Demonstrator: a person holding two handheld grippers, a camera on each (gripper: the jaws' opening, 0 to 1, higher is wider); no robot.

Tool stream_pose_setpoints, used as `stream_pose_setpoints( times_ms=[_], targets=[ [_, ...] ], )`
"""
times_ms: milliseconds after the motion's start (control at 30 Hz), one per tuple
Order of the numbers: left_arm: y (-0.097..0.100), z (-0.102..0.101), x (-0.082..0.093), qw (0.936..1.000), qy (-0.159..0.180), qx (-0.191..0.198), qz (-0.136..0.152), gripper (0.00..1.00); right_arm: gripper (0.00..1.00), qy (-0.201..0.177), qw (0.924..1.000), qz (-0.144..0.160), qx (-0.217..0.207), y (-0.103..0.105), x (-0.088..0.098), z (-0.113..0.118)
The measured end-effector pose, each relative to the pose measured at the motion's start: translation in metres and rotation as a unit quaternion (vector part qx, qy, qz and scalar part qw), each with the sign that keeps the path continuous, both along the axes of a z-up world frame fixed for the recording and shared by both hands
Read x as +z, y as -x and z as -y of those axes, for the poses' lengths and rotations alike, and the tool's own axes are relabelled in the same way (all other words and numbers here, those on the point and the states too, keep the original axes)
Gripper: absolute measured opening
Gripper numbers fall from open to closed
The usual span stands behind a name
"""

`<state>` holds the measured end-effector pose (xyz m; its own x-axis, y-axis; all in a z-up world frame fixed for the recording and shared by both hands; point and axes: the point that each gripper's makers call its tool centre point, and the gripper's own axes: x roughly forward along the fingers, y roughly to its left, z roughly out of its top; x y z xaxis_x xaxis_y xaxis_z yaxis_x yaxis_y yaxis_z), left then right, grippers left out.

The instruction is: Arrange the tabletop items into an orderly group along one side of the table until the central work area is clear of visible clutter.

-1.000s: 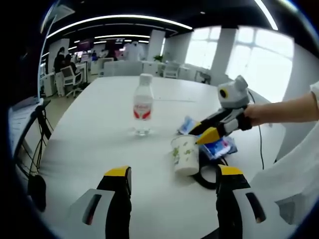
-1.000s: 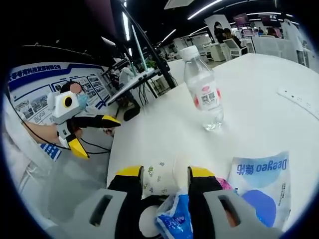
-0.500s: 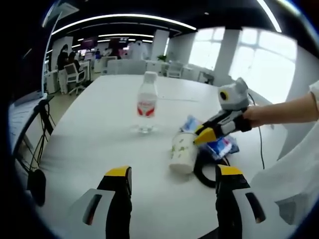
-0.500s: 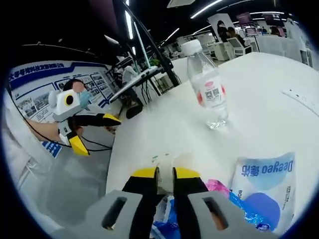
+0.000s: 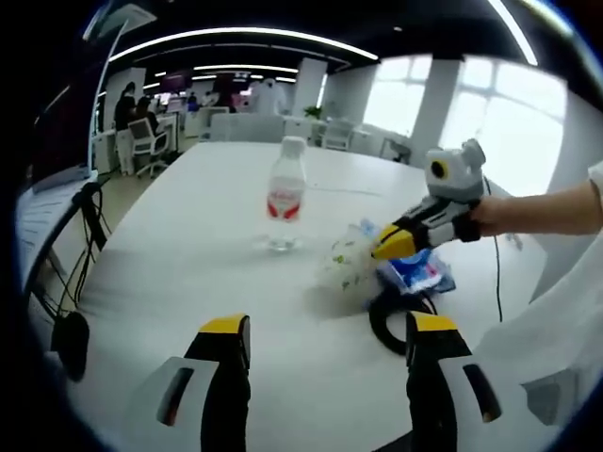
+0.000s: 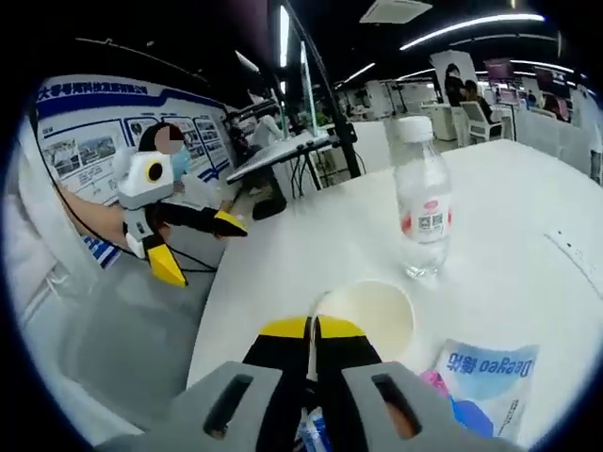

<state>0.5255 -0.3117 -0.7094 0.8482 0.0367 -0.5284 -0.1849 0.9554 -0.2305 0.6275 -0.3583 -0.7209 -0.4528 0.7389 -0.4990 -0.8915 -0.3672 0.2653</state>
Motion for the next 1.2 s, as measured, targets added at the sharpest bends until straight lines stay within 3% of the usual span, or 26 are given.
stream_pose_setpoints(
  times_ms=[400, 633, 767, 1200],
  targets=[
    [0.001, 0.002, 0.001, 1.0000, 0.002, 0.004, 0.003, 0.63, 0.00, -0.014, 0.9983, 0.054, 0.017, -0.008, 0.016, -0.007],
    [0.001, 0.006, 0.001, 1.0000, 0.007, 0.005, 0.004, 0.63, 0.00, 0.014, 0.9952, 0.095, -0.019, -0.042, 0.014, -0.013],
    [0.003, 0.004, -0.002, 0.9999, 0.009, 0.008, 0.003, 0.63, 0.00, 0.017, 0.9945, 0.099, -0.029, -0.058, 0.015, -0.017],
    [0.006, 0.001, -0.005, 0.9997, 0.015, 0.017, 0.005, 0.62, 0.00, 0.046, 0.9899, 0.129, -0.038, -0.084, 0.014, -0.021]
  ],
)
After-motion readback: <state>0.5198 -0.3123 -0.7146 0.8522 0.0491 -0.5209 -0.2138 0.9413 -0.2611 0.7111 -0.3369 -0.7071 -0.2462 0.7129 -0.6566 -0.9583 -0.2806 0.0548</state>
